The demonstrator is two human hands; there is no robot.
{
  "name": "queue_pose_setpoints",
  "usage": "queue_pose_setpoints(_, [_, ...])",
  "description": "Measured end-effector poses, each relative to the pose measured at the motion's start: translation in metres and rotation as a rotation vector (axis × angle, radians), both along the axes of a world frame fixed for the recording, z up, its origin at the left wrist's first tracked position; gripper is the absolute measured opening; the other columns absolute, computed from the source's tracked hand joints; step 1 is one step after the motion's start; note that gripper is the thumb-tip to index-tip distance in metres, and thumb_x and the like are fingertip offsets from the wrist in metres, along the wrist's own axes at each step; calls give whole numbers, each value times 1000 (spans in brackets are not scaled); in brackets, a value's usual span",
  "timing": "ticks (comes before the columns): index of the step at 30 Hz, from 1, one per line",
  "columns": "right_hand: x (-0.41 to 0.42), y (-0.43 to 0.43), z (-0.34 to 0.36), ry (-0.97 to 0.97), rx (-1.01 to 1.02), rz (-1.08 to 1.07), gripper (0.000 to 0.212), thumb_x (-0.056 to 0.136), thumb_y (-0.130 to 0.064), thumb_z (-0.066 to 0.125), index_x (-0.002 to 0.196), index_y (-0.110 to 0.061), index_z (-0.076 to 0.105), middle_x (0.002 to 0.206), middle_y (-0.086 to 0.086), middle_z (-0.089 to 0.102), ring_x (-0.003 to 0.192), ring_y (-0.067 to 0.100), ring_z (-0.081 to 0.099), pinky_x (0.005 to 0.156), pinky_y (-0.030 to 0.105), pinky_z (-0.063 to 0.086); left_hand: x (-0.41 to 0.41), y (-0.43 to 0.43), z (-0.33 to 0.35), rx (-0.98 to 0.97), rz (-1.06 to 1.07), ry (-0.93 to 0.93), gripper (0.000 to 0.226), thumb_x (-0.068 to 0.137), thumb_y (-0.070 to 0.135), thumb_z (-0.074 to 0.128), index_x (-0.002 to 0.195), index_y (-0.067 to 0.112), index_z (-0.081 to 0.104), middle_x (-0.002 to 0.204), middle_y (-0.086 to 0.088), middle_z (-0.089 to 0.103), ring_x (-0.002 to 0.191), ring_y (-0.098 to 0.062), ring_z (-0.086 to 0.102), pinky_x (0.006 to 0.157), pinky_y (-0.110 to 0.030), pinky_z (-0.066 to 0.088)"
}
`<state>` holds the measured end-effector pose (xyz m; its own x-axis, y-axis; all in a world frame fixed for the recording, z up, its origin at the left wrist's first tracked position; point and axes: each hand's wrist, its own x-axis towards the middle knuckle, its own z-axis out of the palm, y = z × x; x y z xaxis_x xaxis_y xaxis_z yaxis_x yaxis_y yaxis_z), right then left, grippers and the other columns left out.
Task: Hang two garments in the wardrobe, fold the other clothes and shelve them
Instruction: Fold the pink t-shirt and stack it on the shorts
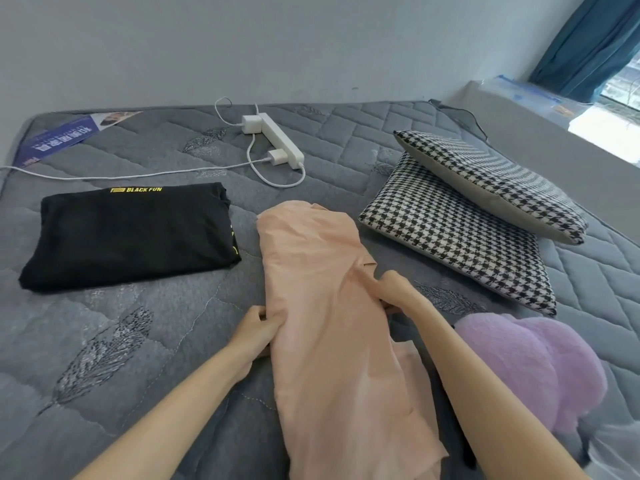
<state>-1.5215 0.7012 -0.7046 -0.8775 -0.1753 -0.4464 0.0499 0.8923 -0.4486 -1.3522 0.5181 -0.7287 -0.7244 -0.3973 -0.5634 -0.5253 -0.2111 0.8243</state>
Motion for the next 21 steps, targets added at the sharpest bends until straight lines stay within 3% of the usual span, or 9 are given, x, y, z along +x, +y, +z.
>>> queue_pose_setpoints(2, [8, 0, 5, -80, 26, 91, 61, 81, -69, 53, 73, -8, 51, 66, 4, 56, 56, 17, 54, 45, 22, 39, 2, 1, -1, 41, 18, -6, 10, 95, 24, 56, 100, 17, 51, 99, 0, 61, 84, -14, 58, 66, -30, 51])
queue_pose_setpoints(3, [12, -1, 6, -116, 10, 125, 55, 83, -62, 57, 81, -7, 56, 75, 4, 61, 64, 19, 59, 52, 24, 44, 4, 0, -2, 40, 27, -2, 9, 95, 22, 56, 101, 17, 52, 99, -1, 61, 84, -15, 58, 63, -30, 50])
queue_pose_setpoints(6, [37, -8, 2, -380, -345, 19, 32, 89, -35, 65, 108, -10, 61, 96, 3, 70, 82, 19, 69, 72, 31, 57, 16, -12, 0, 9, 61, 11, 3, 95, 21, 55, 94, 19, 53, 100, -1, 62, 83, -16, 59, 60, -29, 50])
queue_pose_setpoints(10, [76, -30, -9, -491, -569, -63, 15, 90, -18, 64, 104, -11, 62, 86, 3, 71, 67, 13, 69, 57, 25, 56, 39, -45, 8, -12, 60, 13, 5, 96, 23, 55, 95, 18, 55, 100, -3, 62, 86, -18, 59, 60, -30, 50])
queue_pose_setpoints(12, [86, -43, -6, -554, -638, -101, 18, 89, -20, 66, 104, -12, 62, 85, 5, 72, 69, 15, 70, 59, 27, 57, 52, -62, 13, 37, 65, 3, 7, 95, 22, 56, 97, 16, 57, 99, -4, 63, 84, -16, 59, 59, -28, 49])
queue_pose_setpoints(14, [89, -53, 5, -590, -683, -133, 32, 85, -27, 70, 114, -17, 60, 103, 8, 71, 90, 19, 69, 81, 36, 58, 63, -73, 19, 121, 57, 5, 8, 94, 22, 58, 96, 15, 60, 93, -2, 66, 80, -14, 61, 57, -25, 50])
queue_pose_setpoints(16, [90, -55, 21, -556, -743, -140, 48, 82, -31, 72, 126, -21, 55, 122, 9, 64, 113, 23, 61, 102, 44, 46, 70, -80, 29, 182, 62, 41, 11, 92, 24, 60, 93, 14, 63, 86, 1, 69, 76, -11, 63, 54, -21, 52])
queue_pose_setpoints(18, [89, -52, 41, -525, -879, -82, 53, 85, -27, 68, 135, -21, 49, 128, 6, 61, 120, 22, 57, 105, 44, 43, 71, -85, 44, 194, 69, 127, 13, 92, 27, 60, 93, 15, 65, 83, 4, 70, 74, -8, 65, 54, -18, 53])
queue_pose_setpoints(21, [91, -49, 80, -479, -1001, 43, 47, 87, -25, 63, 130, -8, 55, 122, 10, 65, 115, 21, 60, 101, 38, 46, 69, -96, 78, 113, 85, 350, 18, 93, 26, 57, 103, 15, 67, 84, 4, 72, 75, -8, 67, 58, -18, 55])
